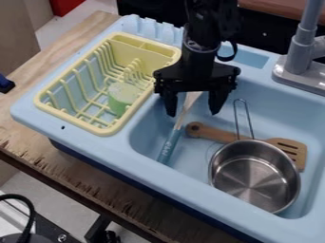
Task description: Put the blue white object to the top of the sink
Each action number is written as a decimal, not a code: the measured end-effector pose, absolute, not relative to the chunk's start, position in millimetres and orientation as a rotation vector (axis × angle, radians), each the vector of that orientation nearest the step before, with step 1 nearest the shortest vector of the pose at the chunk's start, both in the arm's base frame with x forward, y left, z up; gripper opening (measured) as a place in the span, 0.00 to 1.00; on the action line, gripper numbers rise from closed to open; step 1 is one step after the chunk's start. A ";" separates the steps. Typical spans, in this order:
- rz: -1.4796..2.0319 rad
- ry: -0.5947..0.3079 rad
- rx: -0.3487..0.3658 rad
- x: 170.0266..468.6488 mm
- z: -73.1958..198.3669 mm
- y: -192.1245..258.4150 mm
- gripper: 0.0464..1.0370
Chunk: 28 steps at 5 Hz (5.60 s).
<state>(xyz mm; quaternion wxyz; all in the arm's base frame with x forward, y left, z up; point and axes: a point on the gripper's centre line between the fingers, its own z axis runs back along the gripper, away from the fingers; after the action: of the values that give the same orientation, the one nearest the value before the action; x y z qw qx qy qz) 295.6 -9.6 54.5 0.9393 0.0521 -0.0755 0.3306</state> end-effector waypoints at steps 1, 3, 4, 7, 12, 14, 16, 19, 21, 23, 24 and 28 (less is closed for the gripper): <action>0.678 -0.168 0.112 298.8 50.6 -8.3 0.96; 0.675 -0.192 0.092 302.1 47.9 -8.6 0.90; 0.687 -0.180 0.079 299.9 44.5 -4.3 0.62; 0.689 -0.191 0.076 297.8 51.7 -1.3 0.08; 0.910 -0.065 -0.036 295.2 98.5 1.6 0.03; 0.994 -0.050 -0.135 300.5 100.6 -2.5 0.03; 1.128 -0.131 -0.194 323.9 92.3 22.6 0.03; 1.291 -0.208 -0.297 354.5 102.2 24.0 0.03; 1.439 -0.316 -0.316 368.4 105.3 22.8 0.03; 1.553 -0.436 -0.291 371.3 97.8 25.2 0.03; 1.543 -0.443 -0.255 369.2 97.7 25.8 0.03; 1.503 -0.398 -0.187 382.8 94.8 21.0 0.78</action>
<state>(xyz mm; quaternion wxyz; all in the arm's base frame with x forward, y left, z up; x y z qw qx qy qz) 382.8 21.0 94.8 0.7090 -0.0843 -0.1792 0.6769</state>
